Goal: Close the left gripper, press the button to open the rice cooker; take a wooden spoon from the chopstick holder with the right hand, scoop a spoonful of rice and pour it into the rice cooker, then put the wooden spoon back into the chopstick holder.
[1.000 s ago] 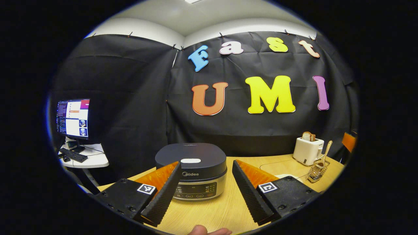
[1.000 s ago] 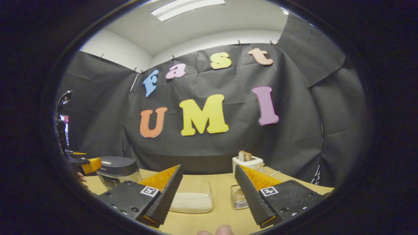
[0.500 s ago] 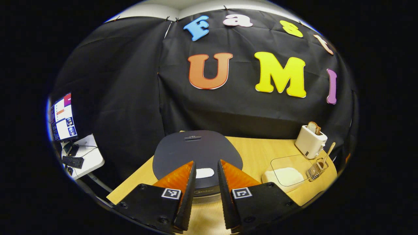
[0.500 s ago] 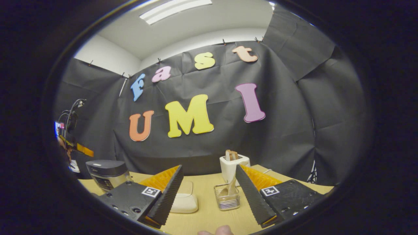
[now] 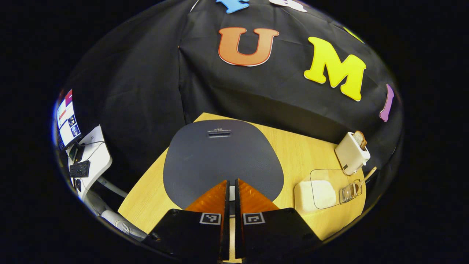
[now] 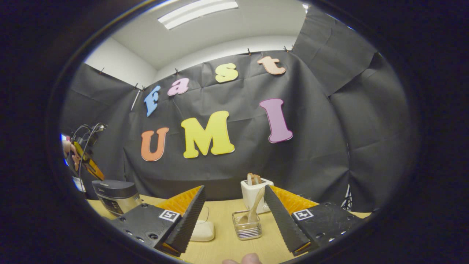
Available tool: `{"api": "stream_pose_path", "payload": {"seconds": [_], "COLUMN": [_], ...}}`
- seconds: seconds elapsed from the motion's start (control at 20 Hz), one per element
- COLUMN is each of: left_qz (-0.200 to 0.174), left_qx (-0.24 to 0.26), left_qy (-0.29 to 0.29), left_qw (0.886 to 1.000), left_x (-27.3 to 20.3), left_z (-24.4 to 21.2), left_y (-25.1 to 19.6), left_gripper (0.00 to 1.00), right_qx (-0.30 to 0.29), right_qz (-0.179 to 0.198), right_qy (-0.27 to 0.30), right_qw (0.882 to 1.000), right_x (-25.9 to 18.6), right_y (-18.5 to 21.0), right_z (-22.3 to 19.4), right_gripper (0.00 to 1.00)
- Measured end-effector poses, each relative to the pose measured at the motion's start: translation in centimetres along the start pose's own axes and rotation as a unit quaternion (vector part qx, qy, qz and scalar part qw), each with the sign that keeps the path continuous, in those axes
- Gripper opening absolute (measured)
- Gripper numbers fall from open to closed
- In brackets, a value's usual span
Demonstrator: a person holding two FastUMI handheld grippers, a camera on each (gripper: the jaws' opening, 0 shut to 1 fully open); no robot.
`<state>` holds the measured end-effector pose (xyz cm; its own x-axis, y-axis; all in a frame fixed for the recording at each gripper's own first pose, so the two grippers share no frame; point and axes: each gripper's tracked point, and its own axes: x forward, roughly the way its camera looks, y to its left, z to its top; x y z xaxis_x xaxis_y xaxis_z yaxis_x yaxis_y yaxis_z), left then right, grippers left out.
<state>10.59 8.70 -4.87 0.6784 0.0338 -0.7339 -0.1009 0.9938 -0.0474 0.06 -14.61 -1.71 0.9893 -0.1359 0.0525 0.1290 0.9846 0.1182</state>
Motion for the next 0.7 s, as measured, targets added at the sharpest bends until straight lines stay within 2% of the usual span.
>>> {"api": "stream_pose_path", "payload": {"seconds": [0.25,0.45,0.5,0.55,0.6,0.7], "left_qz": [0.014,0.029,0.034,0.044,0.056,0.079], "left_qx": [0.015,0.026,0.025,0.031,0.065,0.081], "left_qy": [0.025,0.017,-0.001,-0.008,-0.017,-0.031], "left_qw": [0.999,0.999,0.999,0.998,0.996,0.993], "left_x": [0.8,1.1,1.4,1.1,1.0,1.0], "left_z": [-0.8,-1.4,-1.3,-1.2,-1.1,-0.7], "left_y": [0.3,0.6,0.3,0.1,0.4,0.9], "left_gripper": [0.04,0.03,0.04,0.04,0.04,0.03], "right_qx": [0.002,0.028,0.035,0.036,0.034,0.026], "right_qz": [-0.001,-0.002,0.002,0.005,0.006,0.009], "right_qy": [0.0,0.001,0.004,0.006,0.006,0.008], "right_qw": [1.0,1.0,0.999,0.999,0.999,1.0], "right_x": [0.4,0.8,0.8,0.9,0.9,0.9], "right_y": [-0.3,-0.5,-0.3,0.0,0.0,0.0], "right_z": [-0.4,-0.7,-1.0,-1.2,-1.3,-1.1], "right_gripper": [0.96,0.96,0.93,0.93,0.96,0.93]}}
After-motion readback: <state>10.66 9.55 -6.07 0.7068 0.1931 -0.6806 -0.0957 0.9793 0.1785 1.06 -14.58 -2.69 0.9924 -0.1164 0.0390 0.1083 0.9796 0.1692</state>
